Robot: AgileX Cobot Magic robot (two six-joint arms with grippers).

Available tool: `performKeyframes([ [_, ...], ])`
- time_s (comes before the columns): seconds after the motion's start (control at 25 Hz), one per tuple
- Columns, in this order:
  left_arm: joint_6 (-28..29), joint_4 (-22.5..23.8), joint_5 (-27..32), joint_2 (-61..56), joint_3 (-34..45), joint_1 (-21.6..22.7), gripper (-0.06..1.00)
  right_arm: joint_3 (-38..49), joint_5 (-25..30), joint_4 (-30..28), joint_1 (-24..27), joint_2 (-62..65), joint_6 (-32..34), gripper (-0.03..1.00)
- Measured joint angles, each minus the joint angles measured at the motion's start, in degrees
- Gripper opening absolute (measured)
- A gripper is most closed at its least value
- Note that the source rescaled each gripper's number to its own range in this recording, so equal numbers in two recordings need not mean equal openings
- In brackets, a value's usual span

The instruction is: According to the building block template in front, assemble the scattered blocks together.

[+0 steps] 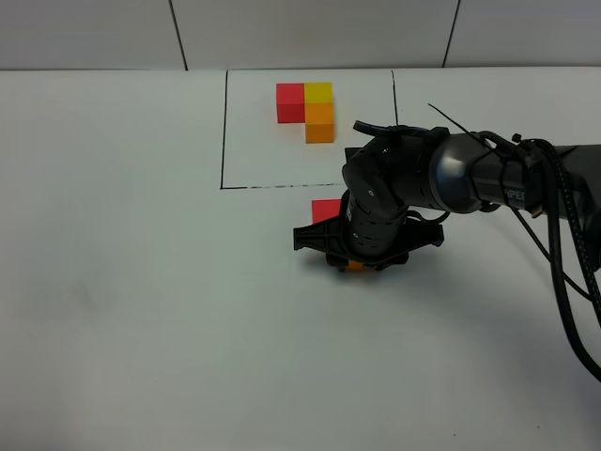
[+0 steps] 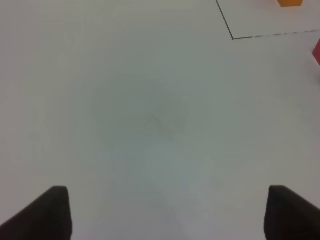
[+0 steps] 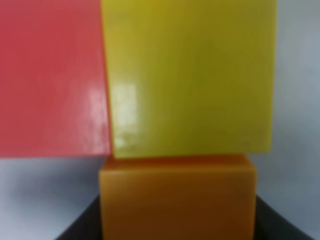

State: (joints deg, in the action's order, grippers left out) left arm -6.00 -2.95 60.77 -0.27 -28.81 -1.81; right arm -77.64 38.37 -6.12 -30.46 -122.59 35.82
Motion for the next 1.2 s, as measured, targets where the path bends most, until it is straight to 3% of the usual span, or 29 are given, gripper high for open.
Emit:
performKeyframes([
  [1.2, 0.1, 0.0, 0.0, 0.0, 0.0, 0.0, 0.72, -0.1, 0.5, -0.1, 0.0, -0.1, 0.4, 0.01],
])
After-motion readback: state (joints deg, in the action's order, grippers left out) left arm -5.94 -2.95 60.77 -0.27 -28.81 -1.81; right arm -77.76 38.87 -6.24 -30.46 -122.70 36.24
